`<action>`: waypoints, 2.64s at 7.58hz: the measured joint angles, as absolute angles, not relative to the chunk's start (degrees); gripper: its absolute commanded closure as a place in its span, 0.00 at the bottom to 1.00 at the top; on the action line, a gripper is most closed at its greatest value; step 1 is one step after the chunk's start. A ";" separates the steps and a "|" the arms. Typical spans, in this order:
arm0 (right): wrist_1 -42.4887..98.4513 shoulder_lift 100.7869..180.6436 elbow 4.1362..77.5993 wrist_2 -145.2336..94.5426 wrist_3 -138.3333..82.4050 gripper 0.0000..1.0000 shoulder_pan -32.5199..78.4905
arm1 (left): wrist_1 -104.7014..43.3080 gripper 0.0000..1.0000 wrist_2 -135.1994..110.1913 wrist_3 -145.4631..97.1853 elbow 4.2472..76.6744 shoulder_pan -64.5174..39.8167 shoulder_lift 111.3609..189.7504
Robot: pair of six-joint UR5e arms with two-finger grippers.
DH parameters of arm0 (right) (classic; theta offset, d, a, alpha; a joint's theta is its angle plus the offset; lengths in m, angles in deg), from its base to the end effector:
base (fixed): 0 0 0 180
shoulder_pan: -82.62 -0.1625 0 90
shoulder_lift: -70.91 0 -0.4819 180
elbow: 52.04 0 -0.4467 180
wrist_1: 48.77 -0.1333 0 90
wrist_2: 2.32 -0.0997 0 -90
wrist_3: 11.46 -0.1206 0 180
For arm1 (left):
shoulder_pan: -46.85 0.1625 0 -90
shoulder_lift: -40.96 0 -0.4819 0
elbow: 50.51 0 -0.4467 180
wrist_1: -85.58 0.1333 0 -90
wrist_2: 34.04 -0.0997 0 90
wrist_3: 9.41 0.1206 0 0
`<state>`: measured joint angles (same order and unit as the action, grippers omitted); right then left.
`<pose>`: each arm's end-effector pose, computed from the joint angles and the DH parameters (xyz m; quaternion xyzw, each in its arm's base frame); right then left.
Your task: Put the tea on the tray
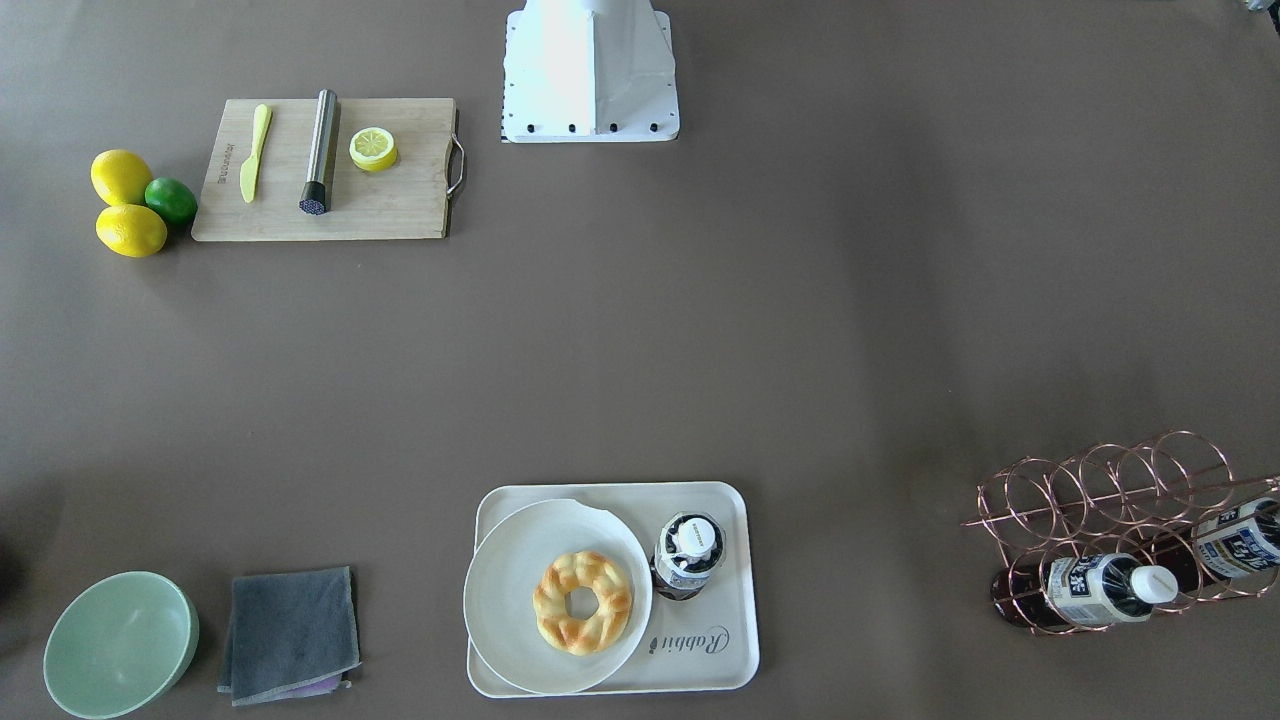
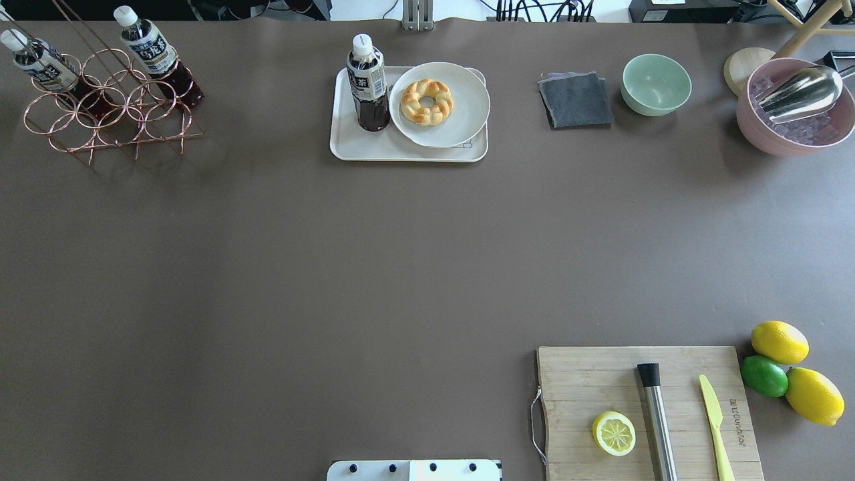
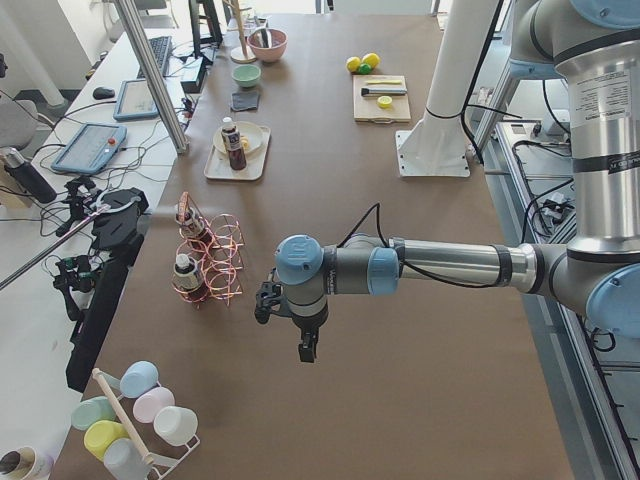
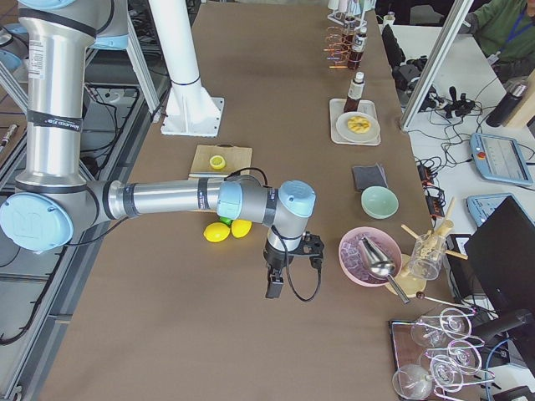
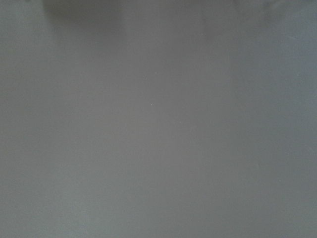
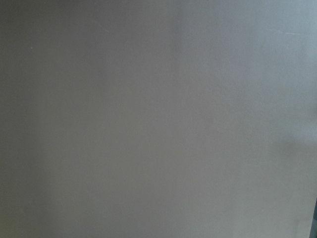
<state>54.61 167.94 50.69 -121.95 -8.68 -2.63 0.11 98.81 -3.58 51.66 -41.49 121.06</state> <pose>0.0345 -0.4748 0.7136 -0.0691 -0.2540 -0.0463 0.9636 -0.0379 -0.4609 0.7118 -0.0051 0.3656 0.0536 0.9292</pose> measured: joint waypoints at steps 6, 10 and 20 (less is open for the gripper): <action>54.52 168.03 50.79 -123.21 -8.78 0.00 -2.64 | -0.06 0.03 98.40 -3.51 51.87 -41.82 120.94; 54.51 167.99 50.86 -124.63 -8.83 0.00 -2.64 | -0.11 0.03 98.44 -3.45 52.07 -42.16 120.94; 54.44 167.79 51.26 -125.26 -8.78 0.00 -2.60 | -0.27 0.03 98.37 -3.48 51.91 -42.19 120.91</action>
